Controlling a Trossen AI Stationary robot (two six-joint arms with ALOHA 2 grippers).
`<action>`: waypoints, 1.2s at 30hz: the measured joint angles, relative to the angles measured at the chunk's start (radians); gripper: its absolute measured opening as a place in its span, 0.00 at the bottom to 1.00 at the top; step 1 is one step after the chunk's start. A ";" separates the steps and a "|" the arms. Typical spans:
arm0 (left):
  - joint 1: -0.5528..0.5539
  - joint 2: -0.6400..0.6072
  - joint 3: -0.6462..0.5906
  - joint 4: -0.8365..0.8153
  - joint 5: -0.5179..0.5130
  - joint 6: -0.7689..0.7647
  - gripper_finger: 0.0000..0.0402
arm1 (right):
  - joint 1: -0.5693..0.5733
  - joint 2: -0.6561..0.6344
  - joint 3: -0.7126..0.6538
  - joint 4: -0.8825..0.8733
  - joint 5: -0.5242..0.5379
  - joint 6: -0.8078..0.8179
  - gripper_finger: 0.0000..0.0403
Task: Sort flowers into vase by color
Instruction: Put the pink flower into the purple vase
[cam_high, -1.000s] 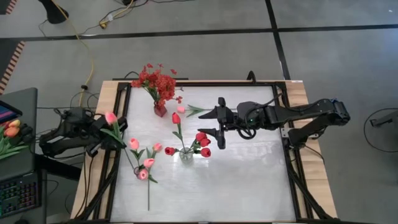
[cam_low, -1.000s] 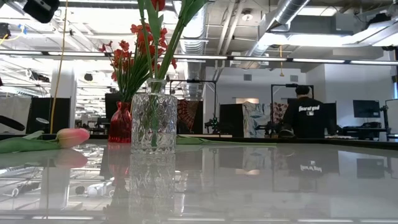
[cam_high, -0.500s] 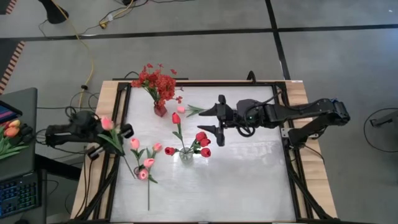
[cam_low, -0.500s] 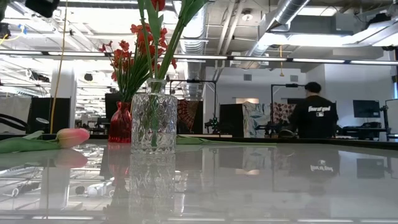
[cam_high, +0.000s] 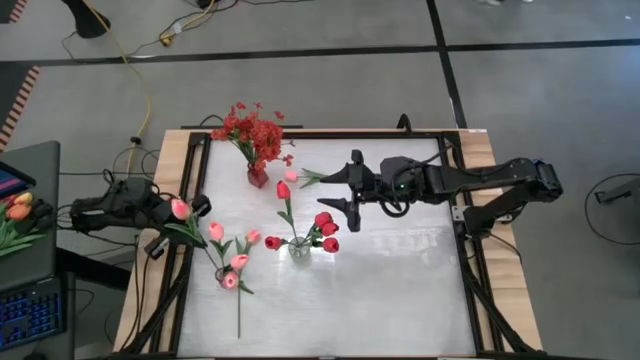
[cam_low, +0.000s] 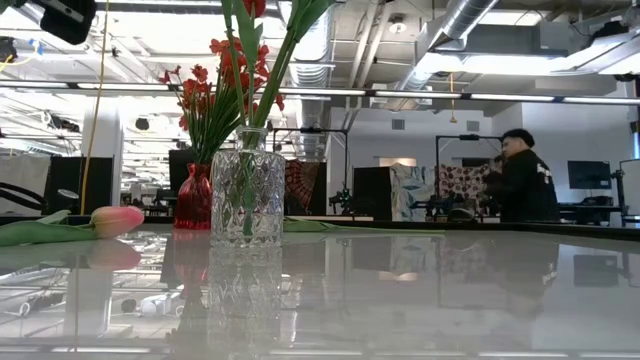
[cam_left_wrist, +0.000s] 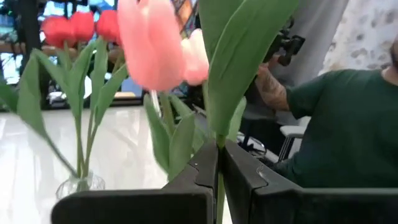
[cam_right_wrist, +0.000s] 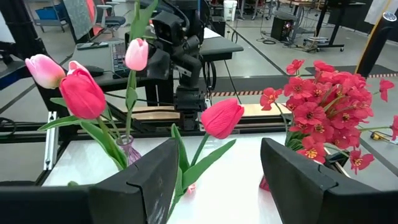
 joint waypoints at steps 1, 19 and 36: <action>0.000 0.000 0.000 -0.001 -0.009 -0.003 0.00 | 0.000 0.000 0.000 0.000 0.000 0.000 0.63; -0.002 0.001 -0.086 0.055 0.009 -0.084 0.00 | 0.000 0.000 0.000 -0.029 -0.002 0.000 0.63; -0.005 0.000 -0.098 0.081 0.094 -0.119 0.00 | 0.000 0.000 0.000 -0.030 -0.002 0.000 0.63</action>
